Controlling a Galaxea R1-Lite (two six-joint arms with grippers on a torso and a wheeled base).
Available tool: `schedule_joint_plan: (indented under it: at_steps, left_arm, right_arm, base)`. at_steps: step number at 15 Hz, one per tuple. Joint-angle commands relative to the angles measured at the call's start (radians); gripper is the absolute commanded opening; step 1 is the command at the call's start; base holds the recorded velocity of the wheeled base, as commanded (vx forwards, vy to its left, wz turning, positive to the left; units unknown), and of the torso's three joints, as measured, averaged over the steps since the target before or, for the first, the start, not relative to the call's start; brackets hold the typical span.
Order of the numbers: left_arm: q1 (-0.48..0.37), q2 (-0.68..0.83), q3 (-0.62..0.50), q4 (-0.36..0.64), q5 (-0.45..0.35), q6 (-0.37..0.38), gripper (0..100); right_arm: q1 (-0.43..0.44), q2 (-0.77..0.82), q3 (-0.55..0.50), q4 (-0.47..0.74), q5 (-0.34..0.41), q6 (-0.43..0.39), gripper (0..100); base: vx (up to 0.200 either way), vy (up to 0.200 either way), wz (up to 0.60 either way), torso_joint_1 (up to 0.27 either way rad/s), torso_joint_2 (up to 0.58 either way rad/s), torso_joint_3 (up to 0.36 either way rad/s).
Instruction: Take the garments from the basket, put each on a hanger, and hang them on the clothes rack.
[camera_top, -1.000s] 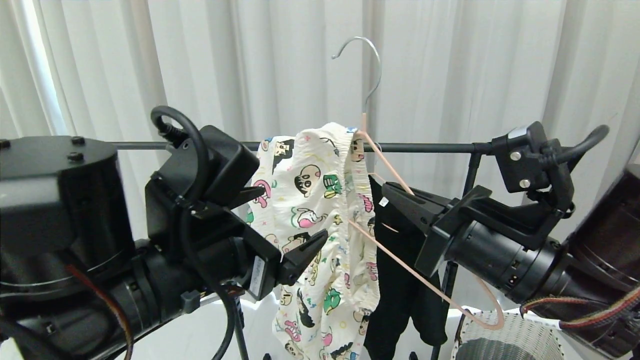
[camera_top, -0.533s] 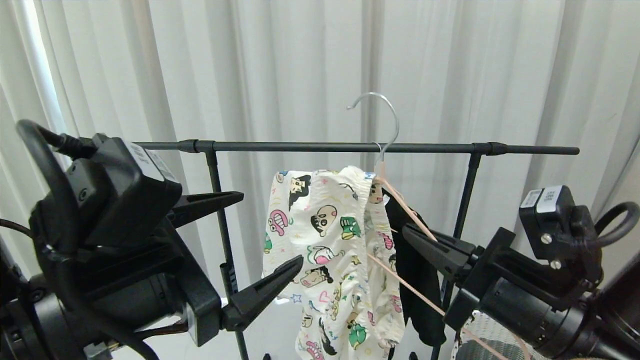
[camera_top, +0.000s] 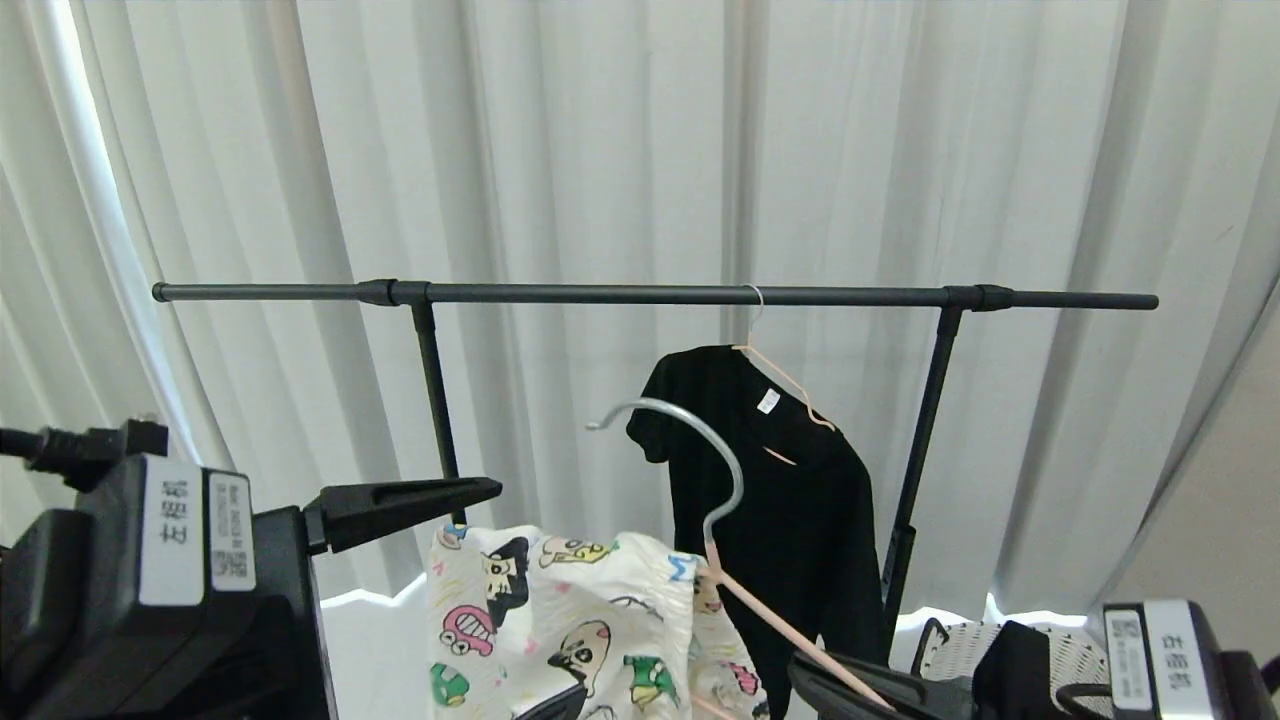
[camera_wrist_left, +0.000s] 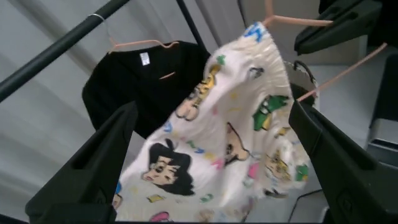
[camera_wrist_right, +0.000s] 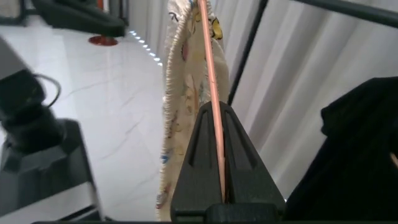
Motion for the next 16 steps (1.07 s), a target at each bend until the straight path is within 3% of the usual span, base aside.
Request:
schedule_joint_plan:
  at_steps: [1,5,10,16]
  left_arm:
    - [-0.005,-0.061,0.072,0.000,-0.018,0.001,100]
    - [-0.048,-0.075,0.158,0.003,-0.097,0.001,100]
    - [-0.168,0.067,0.161,0.003,-0.161,0.000,100]
    - [-0.045,0.156,0.069,0.002,-0.274,-0.002,100]
  right_arm:
    - [0.035,-0.004,0.068,-0.030,0.000,-0.002,0]
    - [0.073,-0.046,0.166,-0.050,0.060,-0.028,0]
    - [0.098,-0.048,0.166,-0.052,0.066,-0.042,0]
    - [0.142,-0.062,0.166,-0.050,0.066,-0.084,0]
  base:
    - [0.000,0.000,0.00,0.000,0.00,0.000]
    - [0.000,0.000,0.00,0.000,0.00,0.000]
    - [0.000,0.000,0.00,0.000,0.00,0.000]
    - [0.000,0.000,0.00,0.000,0.00,0.000]
